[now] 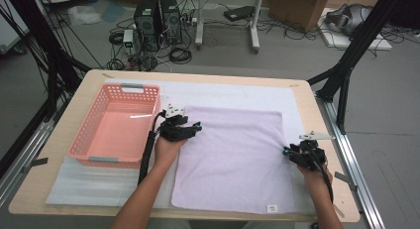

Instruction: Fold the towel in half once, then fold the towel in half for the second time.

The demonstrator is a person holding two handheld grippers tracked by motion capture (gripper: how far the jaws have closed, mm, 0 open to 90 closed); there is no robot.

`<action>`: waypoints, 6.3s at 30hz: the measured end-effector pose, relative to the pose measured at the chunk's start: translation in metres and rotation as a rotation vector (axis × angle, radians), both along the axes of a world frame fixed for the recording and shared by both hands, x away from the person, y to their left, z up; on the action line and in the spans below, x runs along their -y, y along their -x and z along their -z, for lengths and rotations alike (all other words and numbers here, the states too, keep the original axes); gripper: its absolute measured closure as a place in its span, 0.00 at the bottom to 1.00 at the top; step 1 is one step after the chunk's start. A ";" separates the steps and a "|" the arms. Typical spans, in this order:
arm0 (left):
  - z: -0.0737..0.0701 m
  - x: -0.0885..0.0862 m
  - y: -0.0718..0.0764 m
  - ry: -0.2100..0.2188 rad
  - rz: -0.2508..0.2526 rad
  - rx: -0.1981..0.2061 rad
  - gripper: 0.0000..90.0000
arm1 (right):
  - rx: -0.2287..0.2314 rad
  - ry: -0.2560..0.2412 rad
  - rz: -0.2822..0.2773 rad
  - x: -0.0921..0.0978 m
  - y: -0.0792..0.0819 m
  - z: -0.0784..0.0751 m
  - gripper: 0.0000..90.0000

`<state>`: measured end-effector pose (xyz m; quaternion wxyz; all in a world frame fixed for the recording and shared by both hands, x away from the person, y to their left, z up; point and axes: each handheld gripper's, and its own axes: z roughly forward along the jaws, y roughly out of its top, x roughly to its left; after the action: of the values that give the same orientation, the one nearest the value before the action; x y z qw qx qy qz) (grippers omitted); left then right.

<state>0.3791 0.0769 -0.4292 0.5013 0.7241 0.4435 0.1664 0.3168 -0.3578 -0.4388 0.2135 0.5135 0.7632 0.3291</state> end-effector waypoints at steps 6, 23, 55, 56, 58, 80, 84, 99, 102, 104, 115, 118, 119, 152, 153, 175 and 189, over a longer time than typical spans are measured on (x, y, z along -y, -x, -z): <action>-0.005 -0.011 0.022 0.084 0.088 0.056 0.38 | 0.103 -0.129 -0.048 0.009 0.019 -0.014 0.44; 0.000 -0.032 0.062 0.083 0.176 0.125 0.21 | 0.250 -0.144 -0.078 0.008 0.047 -0.028 0.21; 0.007 -0.034 0.046 0.112 0.172 0.047 0.21 | 0.150 -0.149 -0.063 0.003 0.022 -0.015 0.20; 0.005 -0.033 0.044 0.112 0.176 0.042 0.21 | 0.143 -0.147 -0.062 0.003 0.020 -0.015 0.20; 0.000 -0.030 0.037 0.097 0.163 0.042 0.22 | 0.120 -0.143 -0.057 0.003 0.013 -0.015 0.21; 0.017 0.001 -0.016 -0.073 0.014 -0.121 0.26 | -0.053 -0.071 0.057 -0.002 -0.055 0.001 0.37; 0.021 0.003 -0.019 -0.080 -0.031 -0.129 0.29 | -0.052 -0.046 0.067 -0.003 -0.057 0.003 0.42; 0.021 0.003 -0.016 -0.193 -0.080 -0.098 0.60 | -0.080 -0.073 0.008 -0.010 -0.057 0.000 0.93; 0.021 0.007 -0.013 -0.182 -0.030 -0.088 0.91 | -0.076 -0.089 0.010 -0.009 -0.056 0.000 0.94; 0.020 0.005 -0.013 -0.153 -0.032 -0.106 0.93 | -0.056 -0.108 0.013 -0.007 -0.055 -0.001 0.95; -0.010 -0.012 0.009 0.003 0.001 -0.053 0.93 | 0.026 -0.180 -0.017 0.001 -0.031 -0.026 0.95; -0.017 -0.015 0.021 0.009 0.030 -0.037 0.93 | 0.051 -0.184 -0.043 0.003 -0.016 -0.033 0.95; -0.018 -0.015 0.024 0.007 0.034 -0.030 0.93 | 0.058 -0.184 -0.051 0.003 -0.011 -0.035 0.95; 0.010 -0.020 0.032 0.001 -0.025 -0.152 0.45 | -0.026 -0.081 0.000 -0.012 -0.009 -0.028 0.53; 0.013 -0.020 0.030 -0.004 -0.028 -0.160 0.44 | -0.036 -0.075 -0.002 -0.014 -0.014 -0.024 0.52; -0.005 -0.029 0.051 0.010 0.080 -0.027 0.94 | 0.034 -0.094 -0.060 -0.012 0.003 -0.029 0.97; -0.014 -0.047 0.110 0.121 0.179 0.071 0.93 | 0.162 -0.136 -0.087 -0.008 0.075 -0.048 0.97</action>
<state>0.2688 0.1237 -0.4155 0.5724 0.7228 0.3682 0.1197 0.2414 -0.3497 -0.3909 0.2245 0.4650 0.7409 0.4295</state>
